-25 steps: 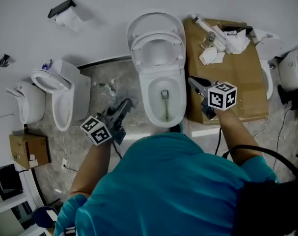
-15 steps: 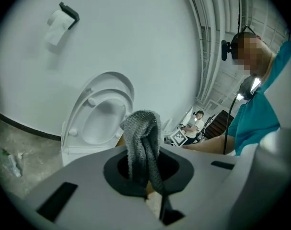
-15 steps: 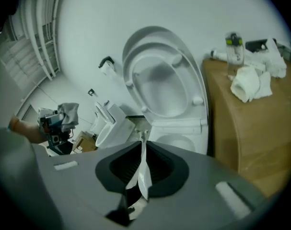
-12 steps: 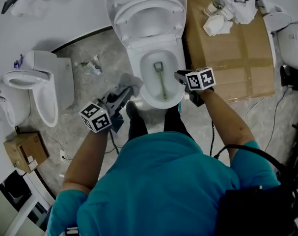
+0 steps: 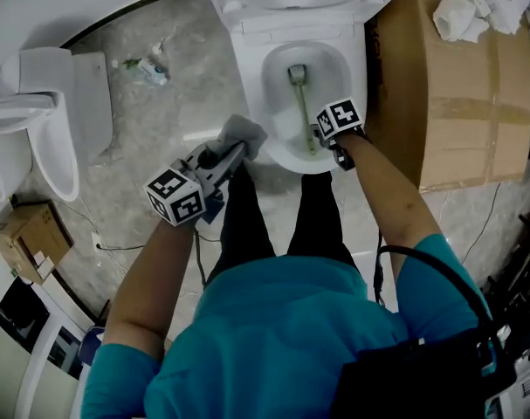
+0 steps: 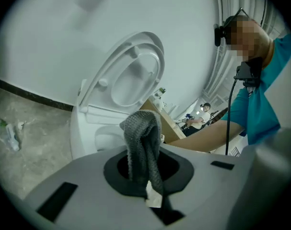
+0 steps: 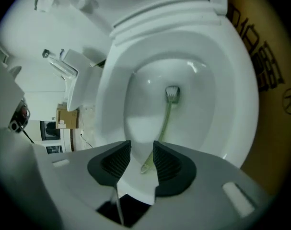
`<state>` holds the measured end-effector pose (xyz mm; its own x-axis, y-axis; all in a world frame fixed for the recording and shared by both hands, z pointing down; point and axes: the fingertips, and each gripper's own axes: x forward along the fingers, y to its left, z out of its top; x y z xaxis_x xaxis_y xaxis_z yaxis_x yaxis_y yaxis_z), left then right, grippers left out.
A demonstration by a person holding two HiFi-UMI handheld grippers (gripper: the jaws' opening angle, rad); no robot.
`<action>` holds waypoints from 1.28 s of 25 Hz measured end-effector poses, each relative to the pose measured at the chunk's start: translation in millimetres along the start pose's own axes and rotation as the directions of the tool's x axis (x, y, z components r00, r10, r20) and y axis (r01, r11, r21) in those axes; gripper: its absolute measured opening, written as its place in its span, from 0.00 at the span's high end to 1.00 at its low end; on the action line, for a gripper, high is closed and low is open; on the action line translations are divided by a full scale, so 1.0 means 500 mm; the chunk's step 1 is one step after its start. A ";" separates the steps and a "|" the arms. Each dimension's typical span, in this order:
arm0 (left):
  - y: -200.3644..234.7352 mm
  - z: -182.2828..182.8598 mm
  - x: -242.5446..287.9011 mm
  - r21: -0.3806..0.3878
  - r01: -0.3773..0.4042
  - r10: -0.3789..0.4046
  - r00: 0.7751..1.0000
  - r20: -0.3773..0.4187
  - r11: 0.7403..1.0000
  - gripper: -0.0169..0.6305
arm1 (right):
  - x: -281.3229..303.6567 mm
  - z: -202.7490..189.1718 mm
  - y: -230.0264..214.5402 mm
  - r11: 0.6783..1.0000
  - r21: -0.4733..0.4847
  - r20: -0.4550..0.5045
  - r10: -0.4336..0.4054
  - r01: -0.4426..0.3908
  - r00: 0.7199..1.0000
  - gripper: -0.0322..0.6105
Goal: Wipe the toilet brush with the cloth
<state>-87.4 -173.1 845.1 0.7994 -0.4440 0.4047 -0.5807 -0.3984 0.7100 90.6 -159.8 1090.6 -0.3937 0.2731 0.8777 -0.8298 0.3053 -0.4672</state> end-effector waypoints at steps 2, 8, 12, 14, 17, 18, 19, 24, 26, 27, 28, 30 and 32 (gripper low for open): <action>0.030 -0.030 0.010 -0.012 -0.002 0.002 1.000 -0.011 1.000 0.94 | 0.066 -0.012 -0.035 0.999 0.006 -0.096 -0.031 0.031 0.995 0.72; 0.082 -0.083 0.021 -0.028 0.004 -0.005 1.000 -0.016 1.000 0.94 | 0.187 -0.064 -0.042 0.995 0.101 -0.332 0.035 -0.002 0.943 0.69; 0.087 -0.099 0.024 -0.047 0.004 -0.005 1.000 -0.026 0.999 0.94 | 0.230 -0.099 -0.069 0.993 0.059 -0.468 -0.062 0.101 0.882 0.65; 0.081 -0.105 0.022 -0.048 0.012 -0.013 1.000 -0.022 0.999 0.94 | 0.244 -0.117 -0.082 0.990 -0.003 -0.514 -0.124 0.142 0.849 0.63; 0.082 -0.106 0.018 -0.055 0.026 -0.026 1.000 -0.001 0.998 0.94 | 0.266 -0.135 -0.092 0.978 -0.102 -0.559 -0.209 0.184 0.803 0.63; 0.084 -0.106 0.015 -0.060 0.029 -0.029 1.000 0.004 0.998 0.94 | 0.275 -0.139 -0.094 0.971 -0.130 -0.566 -0.239 0.201 0.789 0.63; 0.088 -0.107 0.011 -0.067 0.031 -0.031 0.999 0.006 0.997 0.94 | 0.287 -0.142 -0.097 0.963 -0.157 -0.564 -0.269 0.218 0.781 0.65; 0.105 -0.119 -0.013 -0.092 0.022 -0.020 1.000 0.021 0.996 0.94 | 0.319 -0.135 -0.096 0.934 -0.236 -0.517 -0.354 0.267 0.780 0.68; 0.102 -0.120 -0.018 -0.092 0.016 -0.013 0.999 0.033 0.996 0.94 | 0.315 -0.131 -0.096 0.946 -0.213 -0.510 -0.321 0.245 0.798 0.71; 0.099 -0.120 -0.021 -0.091 0.015 -0.011 0.999 0.038 0.996 0.94 | 0.306 -0.127 -0.096 0.954 -0.182 -0.496 -0.298 0.238 0.816 0.72; 0.095 -0.118 -0.024 -0.091 0.014 -0.010 0.999 0.042 0.996 0.94 | 0.295 -0.120 -0.096 0.962 -0.143 -0.472 -0.274 0.234 0.838 0.73; 0.090 -0.107 -0.037 -0.090 0.011 -0.006 0.999 0.053 0.996 0.94 | 0.267 -0.100 -0.090 0.974 -0.053 -0.412 -0.223 0.221 0.883 0.76; 0.083 -0.094 -0.052 -0.088 0.007 -0.001 0.998 0.068 0.996 0.94 | 0.229 -0.083 -0.075 0.980 0.033 -0.357 -0.170 0.194 0.918 0.77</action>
<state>-124.9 -140.6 891.1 0.7876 -0.4970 0.3641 -0.5594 -0.3291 0.7608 93.0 -102.2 1204.1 -0.0793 0.5245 0.8477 -0.9029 0.3226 -0.2841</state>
